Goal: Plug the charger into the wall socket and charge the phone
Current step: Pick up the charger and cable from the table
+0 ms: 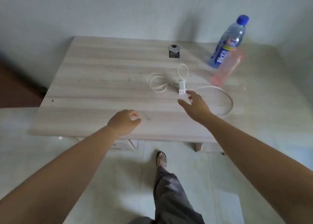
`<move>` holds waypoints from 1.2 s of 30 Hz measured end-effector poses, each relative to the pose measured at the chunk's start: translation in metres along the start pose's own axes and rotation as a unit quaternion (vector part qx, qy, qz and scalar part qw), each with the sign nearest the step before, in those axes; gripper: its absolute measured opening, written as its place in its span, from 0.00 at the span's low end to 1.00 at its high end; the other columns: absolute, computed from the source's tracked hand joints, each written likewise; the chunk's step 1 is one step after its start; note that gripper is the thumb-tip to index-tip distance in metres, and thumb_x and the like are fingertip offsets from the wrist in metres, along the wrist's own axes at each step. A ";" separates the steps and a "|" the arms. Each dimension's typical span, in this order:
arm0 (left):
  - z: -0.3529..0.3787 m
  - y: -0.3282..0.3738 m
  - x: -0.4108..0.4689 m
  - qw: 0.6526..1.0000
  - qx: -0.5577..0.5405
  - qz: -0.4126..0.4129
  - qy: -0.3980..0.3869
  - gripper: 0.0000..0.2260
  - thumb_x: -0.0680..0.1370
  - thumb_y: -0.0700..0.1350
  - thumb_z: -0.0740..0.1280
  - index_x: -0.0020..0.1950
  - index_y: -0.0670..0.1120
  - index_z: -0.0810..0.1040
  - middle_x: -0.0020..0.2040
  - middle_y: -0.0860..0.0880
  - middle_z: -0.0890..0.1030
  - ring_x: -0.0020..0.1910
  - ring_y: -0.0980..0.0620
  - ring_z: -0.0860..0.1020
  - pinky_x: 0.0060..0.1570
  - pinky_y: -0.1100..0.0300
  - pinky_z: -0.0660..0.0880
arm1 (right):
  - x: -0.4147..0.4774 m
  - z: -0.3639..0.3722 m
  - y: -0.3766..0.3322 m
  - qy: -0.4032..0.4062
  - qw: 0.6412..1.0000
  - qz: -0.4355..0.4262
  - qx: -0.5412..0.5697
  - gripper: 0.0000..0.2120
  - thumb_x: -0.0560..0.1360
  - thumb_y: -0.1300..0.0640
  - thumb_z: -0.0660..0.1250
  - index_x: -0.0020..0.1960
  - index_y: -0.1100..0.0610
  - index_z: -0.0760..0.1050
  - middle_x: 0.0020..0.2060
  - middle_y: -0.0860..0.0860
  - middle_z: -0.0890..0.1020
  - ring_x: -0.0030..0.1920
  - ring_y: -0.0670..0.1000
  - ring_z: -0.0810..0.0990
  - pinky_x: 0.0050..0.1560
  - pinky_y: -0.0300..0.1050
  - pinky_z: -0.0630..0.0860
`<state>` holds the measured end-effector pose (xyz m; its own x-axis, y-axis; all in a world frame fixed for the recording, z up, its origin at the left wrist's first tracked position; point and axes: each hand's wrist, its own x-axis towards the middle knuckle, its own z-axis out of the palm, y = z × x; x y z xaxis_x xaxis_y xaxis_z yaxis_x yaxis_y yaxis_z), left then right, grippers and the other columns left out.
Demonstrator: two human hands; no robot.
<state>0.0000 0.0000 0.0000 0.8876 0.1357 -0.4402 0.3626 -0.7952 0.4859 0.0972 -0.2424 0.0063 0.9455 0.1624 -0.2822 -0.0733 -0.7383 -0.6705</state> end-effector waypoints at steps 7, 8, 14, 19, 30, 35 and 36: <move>0.003 -0.012 0.098 0.995 0.036 -0.060 0.065 0.19 0.75 0.50 0.64 0.64 0.45 0.74 0.64 0.45 0.74 0.64 0.44 0.71 0.61 0.49 0.71 | 0.126 0.024 -0.009 0.017 0.998 -0.013 -0.059 0.41 0.68 0.36 0.65 0.73 0.44 0.47 0.75 0.51 0.51 0.71 0.59 0.57 0.64 0.61 0.66; 0.002 -0.012 0.107 0.993 0.033 -0.068 0.089 0.20 0.75 0.50 0.64 0.64 0.45 0.73 0.65 0.45 0.74 0.65 0.43 0.70 0.61 0.49 0.71 | 0.135 0.028 -0.011 0.008 0.998 -0.009 -0.059 0.42 0.67 0.35 0.65 0.73 0.42 0.46 0.75 0.50 0.50 0.71 0.59 0.57 0.63 0.62 0.67; 0.009 -0.024 0.131 0.983 0.078 -0.093 0.141 0.25 0.74 0.51 0.64 0.69 0.43 0.68 0.70 0.42 0.70 0.70 0.43 0.66 0.64 0.48 0.68 | 0.162 0.051 -0.012 -0.006 0.987 -0.001 -0.162 0.43 0.66 0.30 0.61 0.73 0.42 0.45 0.75 0.48 0.49 0.72 0.57 0.55 0.60 0.64 0.69; 0.024 -0.025 0.129 0.977 0.115 -0.123 0.127 0.33 0.71 0.58 0.48 0.73 0.44 0.65 0.74 0.39 0.64 0.72 0.38 0.63 0.67 0.43 0.63 | 0.168 0.054 -0.013 -0.079 0.965 0.004 -0.252 0.43 0.66 0.28 0.57 0.73 0.42 0.43 0.76 0.48 0.48 0.73 0.60 0.49 0.61 0.66 0.69; 0.033 -0.023 0.135 0.976 0.086 -0.157 0.125 0.31 0.72 0.58 0.51 0.72 0.45 0.65 0.74 0.39 0.64 0.72 0.37 0.63 0.66 0.38 0.61 | 0.188 0.044 0.007 -0.018 0.974 0.011 -0.227 0.27 0.69 0.37 0.64 0.65 0.43 0.65 0.65 0.48 0.70 0.57 0.56 0.71 0.39 0.46 0.68; 0.035 -0.023 0.138 0.975 0.088 -0.164 0.122 0.31 0.72 0.57 0.52 0.72 0.44 0.66 0.73 0.39 0.65 0.71 0.36 0.65 0.64 0.36 0.62 | 0.196 0.037 0.006 -0.020 0.979 0.031 -0.199 0.31 0.68 0.33 0.63 0.67 0.43 0.63 0.60 0.50 0.73 0.55 0.55 0.75 0.41 0.46 0.71; 0.035 -0.024 0.138 0.975 0.089 -0.164 0.122 0.31 0.72 0.57 0.52 0.72 0.44 0.66 0.73 0.38 0.66 0.71 0.36 0.65 0.64 0.36 0.62 | 0.196 0.038 0.003 -0.026 0.981 0.032 -0.190 0.32 0.68 0.33 0.63 0.68 0.44 0.62 0.59 0.50 0.73 0.55 0.55 0.75 0.43 0.47 0.72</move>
<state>0.1041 0.0167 -0.0988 0.7811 0.5187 -0.3476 0.6025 -0.7722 0.2016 0.2698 -0.1880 -0.0771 0.9248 0.1337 -0.3563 0.0012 -0.9373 -0.3486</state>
